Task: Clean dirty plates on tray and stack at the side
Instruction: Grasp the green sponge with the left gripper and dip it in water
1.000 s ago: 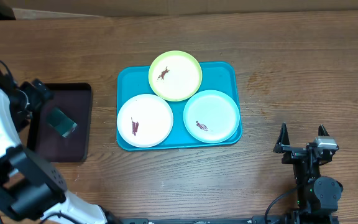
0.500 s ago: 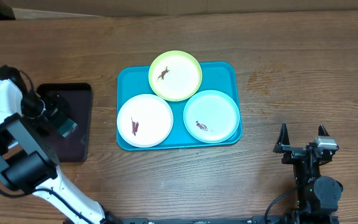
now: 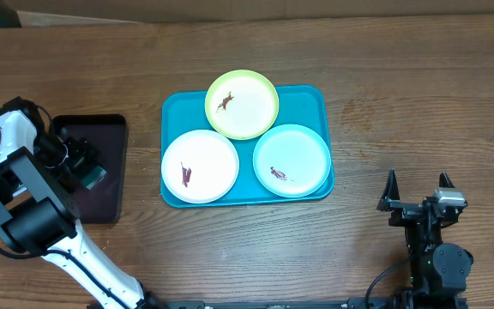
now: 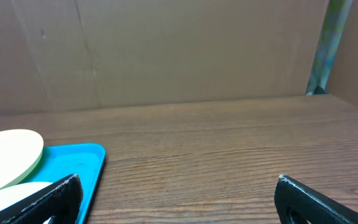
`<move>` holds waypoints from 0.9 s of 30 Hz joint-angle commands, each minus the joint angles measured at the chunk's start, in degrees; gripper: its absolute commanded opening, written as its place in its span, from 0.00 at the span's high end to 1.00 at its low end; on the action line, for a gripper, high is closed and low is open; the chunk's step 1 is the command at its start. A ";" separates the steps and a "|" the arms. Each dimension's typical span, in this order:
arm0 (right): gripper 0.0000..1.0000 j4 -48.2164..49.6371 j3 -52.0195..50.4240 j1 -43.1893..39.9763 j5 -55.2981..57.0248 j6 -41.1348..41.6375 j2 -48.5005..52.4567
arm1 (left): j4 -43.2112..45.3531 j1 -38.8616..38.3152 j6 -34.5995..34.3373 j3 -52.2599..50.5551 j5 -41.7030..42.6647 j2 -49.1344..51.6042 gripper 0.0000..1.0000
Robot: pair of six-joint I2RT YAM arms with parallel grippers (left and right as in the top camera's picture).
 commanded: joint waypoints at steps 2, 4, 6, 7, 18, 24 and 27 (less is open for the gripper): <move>0.00 0.37 -0.61 -0.28 -0.20 -0.42 -0.68 | 2.08 0.39 1.97 0.37 -0.35 2.47 0.29; 0.00 0.37 -0.61 -0.28 -0.20 -0.42 -0.68 | 2.89 0.39 1.95 0.37 -0.39 2.47 0.55; 0.00 0.37 -0.61 -0.28 -0.20 -0.42 -0.68 | 3.69 0.37 1.95 0.37 -0.39 2.47 0.80; 0.00 0.39 -0.61 -0.28 -0.20 -0.42 -0.68 | 4.04 0.37 1.95 0.37 -0.37 2.47 0.90; 0.00 0.39 -0.61 -0.28 -0.20 -0.42 -0.68 | 4.72 0.42 1.97 0.44 -0.55 2.49 0.00; 0.00 0.39 -0.61 -0.28 -0.20 -0.42 -0.68 | 7.41 0.42 1.97 0.44 -4.57 2.49 0.00; 0.00 0.39 -0.61 -0.28 -0.22 -0.42 -0.68 | 7.87 0.42 1.97 0.42 -6.43 2.49 0.27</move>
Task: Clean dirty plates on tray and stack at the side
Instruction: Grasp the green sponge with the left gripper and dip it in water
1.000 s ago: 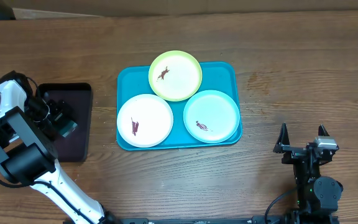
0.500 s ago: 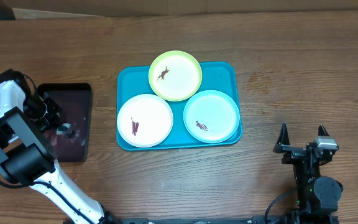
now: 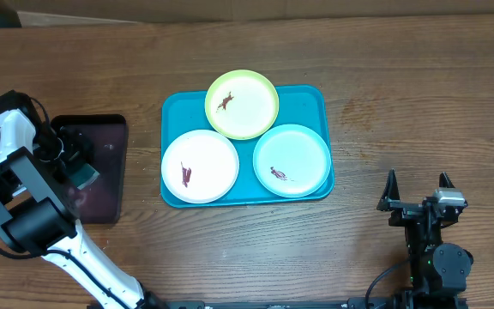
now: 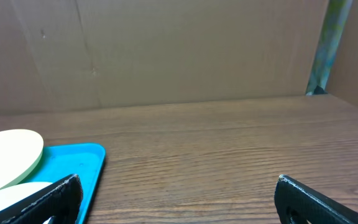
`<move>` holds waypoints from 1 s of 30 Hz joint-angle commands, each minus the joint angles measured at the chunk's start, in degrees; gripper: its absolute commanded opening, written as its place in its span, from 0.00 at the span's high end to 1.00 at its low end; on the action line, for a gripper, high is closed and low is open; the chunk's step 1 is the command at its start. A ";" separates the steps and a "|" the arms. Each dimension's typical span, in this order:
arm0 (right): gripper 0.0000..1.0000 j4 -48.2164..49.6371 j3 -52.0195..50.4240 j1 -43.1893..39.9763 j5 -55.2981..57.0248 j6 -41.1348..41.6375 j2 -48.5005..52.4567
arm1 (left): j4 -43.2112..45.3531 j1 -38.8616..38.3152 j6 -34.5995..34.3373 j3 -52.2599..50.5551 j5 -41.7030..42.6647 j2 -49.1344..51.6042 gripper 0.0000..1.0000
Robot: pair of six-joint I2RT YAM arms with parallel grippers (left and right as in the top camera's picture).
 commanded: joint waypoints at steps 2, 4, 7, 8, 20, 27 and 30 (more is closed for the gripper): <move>0.00 0.39 -0.61 -0.28 -0.22 -0.42 -0.68 | 1.09 0.20 0.68 -0.42 -2.25 2.43 0.67; 0.00 0.37 -0.61 -0.28 -0.22 -0.42 -0.68 | 1.33 0.20 0.68 -0.42 -2.25 2.43 0.94; 0.00 0.37 -0.61 -0.28 -0.22 -0.42 -0.68 | 1.22 0.15 0.68 -0.42 -2.25 2.43 0.96; 0.00 0.39 -0.61 -0.28 -0.22 -0.42 -0.68 | 1.20 0.15 0.68 -0.42 -2.23 2.43 0.96; 0.00 0.39 -0.61 -0.28 -0.22 -0.39 -0.68 | -3.43 0.13 0.46 -0.42 1.27 2.43 0.10; 0.00 0.39 -0.61 -0.28 -0.22 -0.42 -0.68 | -5.11 0.13 0.46 -0.42 1.20 2.43 0.96; 0.00 0.39 -0.61 -0.28 -0.22 -0.42 -0.68 | -5.33 0.13 0.48 -0.42 1.18 2.43 0.76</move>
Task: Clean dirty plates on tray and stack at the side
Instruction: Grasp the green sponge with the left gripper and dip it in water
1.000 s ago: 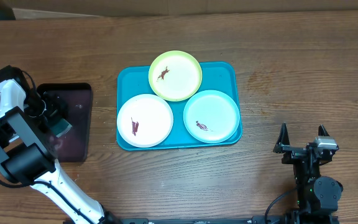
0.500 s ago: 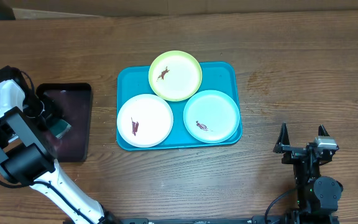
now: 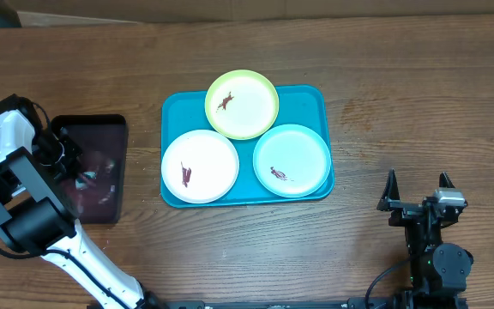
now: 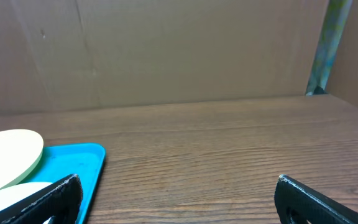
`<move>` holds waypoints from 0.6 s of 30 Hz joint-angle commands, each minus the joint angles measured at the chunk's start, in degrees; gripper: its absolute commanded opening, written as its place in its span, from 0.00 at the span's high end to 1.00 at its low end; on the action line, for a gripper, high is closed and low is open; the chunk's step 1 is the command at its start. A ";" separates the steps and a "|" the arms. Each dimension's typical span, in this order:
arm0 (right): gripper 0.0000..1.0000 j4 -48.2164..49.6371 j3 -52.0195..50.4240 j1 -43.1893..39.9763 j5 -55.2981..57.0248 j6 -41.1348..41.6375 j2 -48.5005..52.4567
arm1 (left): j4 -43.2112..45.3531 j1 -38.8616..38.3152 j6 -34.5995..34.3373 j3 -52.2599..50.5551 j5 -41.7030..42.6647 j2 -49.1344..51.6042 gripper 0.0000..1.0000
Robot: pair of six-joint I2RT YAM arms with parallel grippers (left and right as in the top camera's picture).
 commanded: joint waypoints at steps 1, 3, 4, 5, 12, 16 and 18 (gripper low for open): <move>0.00 0.37 -0.61 -0.26 -0.22 -0.37 -0.68 | -0.46 0.09 0.11 -0.52 0.17 2.12 0.47; 0.00 0.39 -0.61 -0.26 -0.22 -0.37 -0.68 | -0.66 0.09 0.11 -0.52 0.20 2.12 0.00; 0.00 0.39 -0.61 -0.26 -0.22 -0.37 -0.68 | -0.92 0.09 0.09 -0.52 0.20 2.12 0.00; 0.00 0.39 -0.61 -0.26 -0.22 -0.37 -0.68 | -1.20 0.09 0.11 -0.52 0.20 2.12 0.00; 0.00 0.39 -0.61 -0.26 -0.22 -0.35 -0.68 | -3.65 0.09 0.11 -0.52 0.17 2.12 0.09; 0.00 0.37 -0.61 -0.26 -0.22 -0.37 -0.68 | -4.09 0.09 0.09 -0.52 0.20 2.12 0.64; 0.00 0.37 -0.61 -0.26 -0.22 -0.37 -0.68 | -4.24 0.09 0.09 -0.52 0.20 2.12 0.95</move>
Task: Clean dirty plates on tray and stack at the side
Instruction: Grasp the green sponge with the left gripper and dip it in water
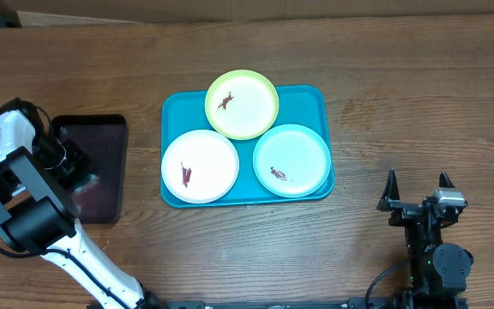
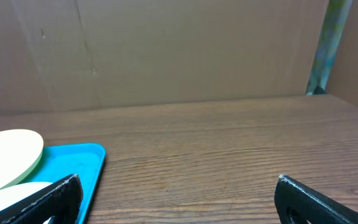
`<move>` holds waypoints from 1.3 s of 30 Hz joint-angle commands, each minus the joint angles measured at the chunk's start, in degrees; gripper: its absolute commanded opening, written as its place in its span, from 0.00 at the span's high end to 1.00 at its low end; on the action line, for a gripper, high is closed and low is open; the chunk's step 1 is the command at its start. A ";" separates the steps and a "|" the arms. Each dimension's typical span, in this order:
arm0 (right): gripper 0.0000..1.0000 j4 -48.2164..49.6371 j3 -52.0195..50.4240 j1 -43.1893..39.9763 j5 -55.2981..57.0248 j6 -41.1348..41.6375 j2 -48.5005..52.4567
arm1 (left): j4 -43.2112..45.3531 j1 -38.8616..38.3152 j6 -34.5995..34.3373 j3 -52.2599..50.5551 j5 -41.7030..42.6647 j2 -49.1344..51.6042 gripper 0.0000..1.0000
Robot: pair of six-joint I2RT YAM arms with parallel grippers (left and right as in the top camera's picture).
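Note:
Three stained plates lie on the blue tray (image 1: 320, 99): a yellow-green plate (image 1: 242, 104) at the back, a white plate (image 1: 200, 166) front left and a light blue plate (image 1: 292, 160) front right. Far left, my left gripper (image 1: 81, 173) reaches into a dark basin (image 1: 103, 137), seemingly shut on a small green sponge (image 1: 89, 180). My right gripper (image 1: 418, 202) rests open near the table's front right, empty. In the right wrist view the right gripper (image 2: 178, 184) spans bare wood, with the tray's corner (image 2: 86, 155) and the yellow-green plate's rim (image 2: 11, 149) to the left.
A cardboard wall (image 2: 166, 50) closes off the back of the table. Bare wood (image 1: 401, 112) stretches right of the tray and along the front edge.
The left gripper with the sponge was blurred low in the basin; it now sits sharp in the basin's left half. Plates, tray and right arm are unchanged.
The left gripper held the green sponge in the middle of the dark basin, then slightly further left, then blurred lower in it, and now in its left half. All three plates stayed on the tray, stains unchanged, and the right gripper stayed open in place.

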 commanded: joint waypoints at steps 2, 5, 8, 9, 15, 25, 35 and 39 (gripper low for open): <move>0.00 0.39 -0.61 -0.26 -0.24 -0.39 -0.68 | -0.04 0.09 0.24 -0.44 -0.04 1.88 0.96; 0.00 0.39 -0.61 -0.26 -0.24 -0.39 -0.68 | -0.07 0.09 0.24 -0.44 -0.04 1.88 0.96; 0.00 0.39 -0.61 -0.26 -0.24 -0.37 -0.68 | -0.04 0.09 0.26 -0.44 -0.04 1.88 0.49; 0.00 0.39 -0.61 -0.26 -0.26 -0.39 -0.68 | -0.07 0.09 0.24 -0.44 -0.04 1.88 0.00; 0.00 0.37 -0.61 -0.26 -0.24 -0.39 -0.68 | -1.27 0.09 0.28 -0.44 1.16 1.88 0.00; 0.00 0.39 -0.61 -0.26 -0.24 -0.39 -0.68 | -2.05 0.09 0.28 -0.44 2.84 1.88 0.63; 0.00 0.39 -0.61 -0.26 -0.24 -0.39 -0.68 | -0.59 0.09 0.28 -0.44 2.82 1.88 0.53; 0.00 0.39 -0.61 -0.26 -0.24 -0.39 -0.68 | 1.07 0.09 0.28 -0.44 2.45 1.88 0.00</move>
